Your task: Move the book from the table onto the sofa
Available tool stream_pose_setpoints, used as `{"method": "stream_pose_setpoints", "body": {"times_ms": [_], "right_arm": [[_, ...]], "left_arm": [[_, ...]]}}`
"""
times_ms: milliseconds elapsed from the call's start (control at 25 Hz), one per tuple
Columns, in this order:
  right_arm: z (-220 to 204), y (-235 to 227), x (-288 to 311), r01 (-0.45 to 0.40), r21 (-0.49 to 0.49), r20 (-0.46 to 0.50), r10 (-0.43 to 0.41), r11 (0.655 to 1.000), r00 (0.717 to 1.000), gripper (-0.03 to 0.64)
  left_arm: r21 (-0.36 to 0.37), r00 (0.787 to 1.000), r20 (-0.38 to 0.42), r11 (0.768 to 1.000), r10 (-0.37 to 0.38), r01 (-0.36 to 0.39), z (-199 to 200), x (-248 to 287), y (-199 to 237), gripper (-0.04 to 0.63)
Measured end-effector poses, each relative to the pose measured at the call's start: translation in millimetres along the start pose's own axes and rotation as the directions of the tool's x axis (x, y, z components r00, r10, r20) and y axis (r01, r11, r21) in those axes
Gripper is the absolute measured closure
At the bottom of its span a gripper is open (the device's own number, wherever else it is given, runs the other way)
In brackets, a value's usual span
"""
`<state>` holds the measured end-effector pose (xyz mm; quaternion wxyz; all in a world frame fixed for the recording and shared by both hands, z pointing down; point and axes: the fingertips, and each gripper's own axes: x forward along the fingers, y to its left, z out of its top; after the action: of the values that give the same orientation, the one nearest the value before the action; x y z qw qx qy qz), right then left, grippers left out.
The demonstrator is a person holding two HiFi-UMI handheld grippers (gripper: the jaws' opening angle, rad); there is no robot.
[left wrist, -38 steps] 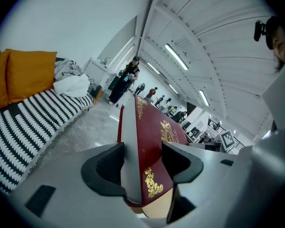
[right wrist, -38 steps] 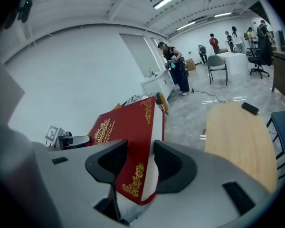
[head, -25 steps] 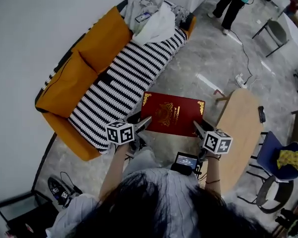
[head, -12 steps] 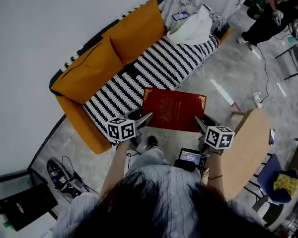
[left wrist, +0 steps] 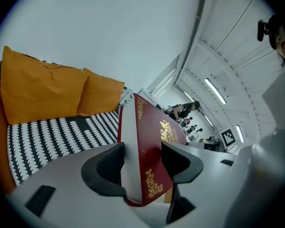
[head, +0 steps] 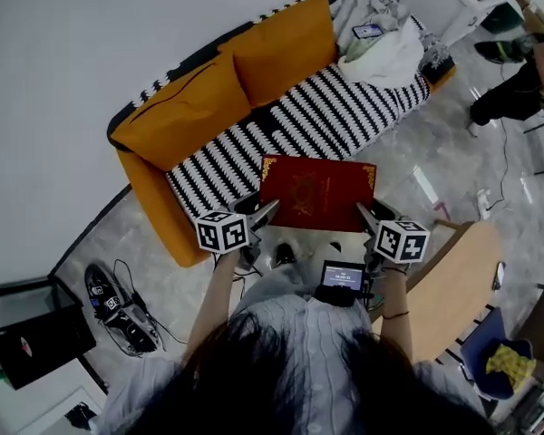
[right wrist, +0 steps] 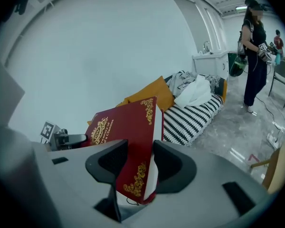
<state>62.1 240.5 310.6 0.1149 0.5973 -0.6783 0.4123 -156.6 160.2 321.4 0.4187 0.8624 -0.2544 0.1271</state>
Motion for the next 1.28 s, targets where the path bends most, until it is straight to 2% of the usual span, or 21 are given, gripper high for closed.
{"method": "stream_pose_setpoints", "body": {"times_ms": [280, 520, 880, 1280], "right_arm": [[25.9, -19.7, 42.1, -0.041, -0.015, -0.040, 0.041, 0.999, 0.998, 0.433], [60.9, -35.9, 98.5, -0.106, -0.061, -0.125, 0.098, 0.992, 0.987, 0.434], [102.3, -63.2, 190.9, -0.190, -0.096, -0.265, 0.159, 0.977, 0.951, 0.436], [105.7, -87.5, 293.8, -0.245, -0.084, -0.379, 0.196, 0.966, 0.904, 0.437]], "left_arm": [[-0.029, 0.999, 0.003, 0.998, 0.052, -0.052, 17.8, 26.6, 20.8, 0.341], [-0.065, 0.993, 0.010, 0.991, 0.114, -0.114, 41.5, 56.2, 52.1, 0.342], [-0.188, 0.974, 0.018, 0.958, 0.226, -0.218, 61.5, 102.1, 105.4, 0.342], [-0.217, 0.958, -0.034, 0.934, 0.284, -0.285, 72.7, 147.0, 181.7, 0.344]]}}
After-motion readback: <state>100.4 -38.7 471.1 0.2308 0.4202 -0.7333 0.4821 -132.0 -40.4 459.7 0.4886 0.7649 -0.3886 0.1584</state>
